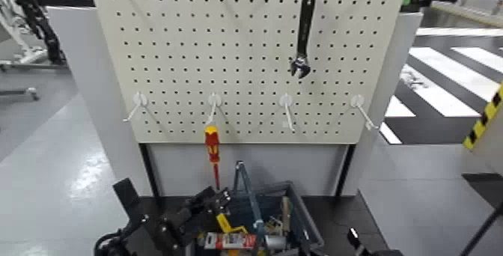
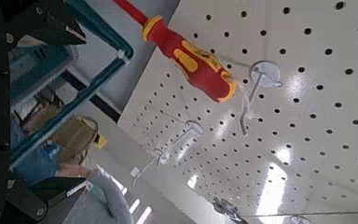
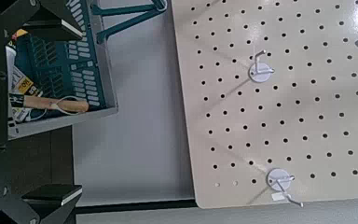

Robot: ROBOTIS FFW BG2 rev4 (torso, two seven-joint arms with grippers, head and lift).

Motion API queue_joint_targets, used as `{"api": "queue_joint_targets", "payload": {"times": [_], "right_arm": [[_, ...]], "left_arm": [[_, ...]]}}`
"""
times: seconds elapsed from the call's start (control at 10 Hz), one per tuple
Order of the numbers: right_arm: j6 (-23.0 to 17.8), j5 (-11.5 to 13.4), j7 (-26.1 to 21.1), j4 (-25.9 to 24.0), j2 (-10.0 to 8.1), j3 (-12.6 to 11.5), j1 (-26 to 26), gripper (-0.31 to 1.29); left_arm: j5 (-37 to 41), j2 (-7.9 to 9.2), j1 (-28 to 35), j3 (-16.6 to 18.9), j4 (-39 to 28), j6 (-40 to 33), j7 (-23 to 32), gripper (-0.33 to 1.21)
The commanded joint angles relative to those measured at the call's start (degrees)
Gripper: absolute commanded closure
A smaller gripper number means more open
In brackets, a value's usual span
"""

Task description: Grasp the handle of the crate.

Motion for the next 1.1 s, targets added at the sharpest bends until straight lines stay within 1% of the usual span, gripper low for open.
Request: {"api": "queue_joint_targets", "payload": {"times": [0.1,0.4,0.6,0.8,1.1], "right_arm": [[-0.01,-0.19,0.02,0.00,0.01,0.00,-0.08,0.15],[-0.01,-0.45,0.10,0.18,0.01,0.09,-0.08,0.15],[-0.01,-0.45,0.10,0.27,0.01,0.18,-0.17,0.15],[-0.19,-0.63,0.19,0.44,0.01,0.35,-0.35,0.15],[-0.28,-0.72,0.19,0.62,0.01,0.44,-0.43,0.15]], "left_arm": [[12.36,0.44,-3.25,-4.18,5.29,2.15,-0.65,0.21],[18.87,0.70,-5.44,-4.88,7.75,7.68,2.26,0.21],[21.77,0.96,-6.94,-5.23,8.81,11.73,3.66,0.21],[24.75,1.23,-8.61,-6.03,10.74,14.98,4.28,0.21],[26.60,1.67,-11.60,-7.61,14.26,18.85,3.49,0.22]]}}
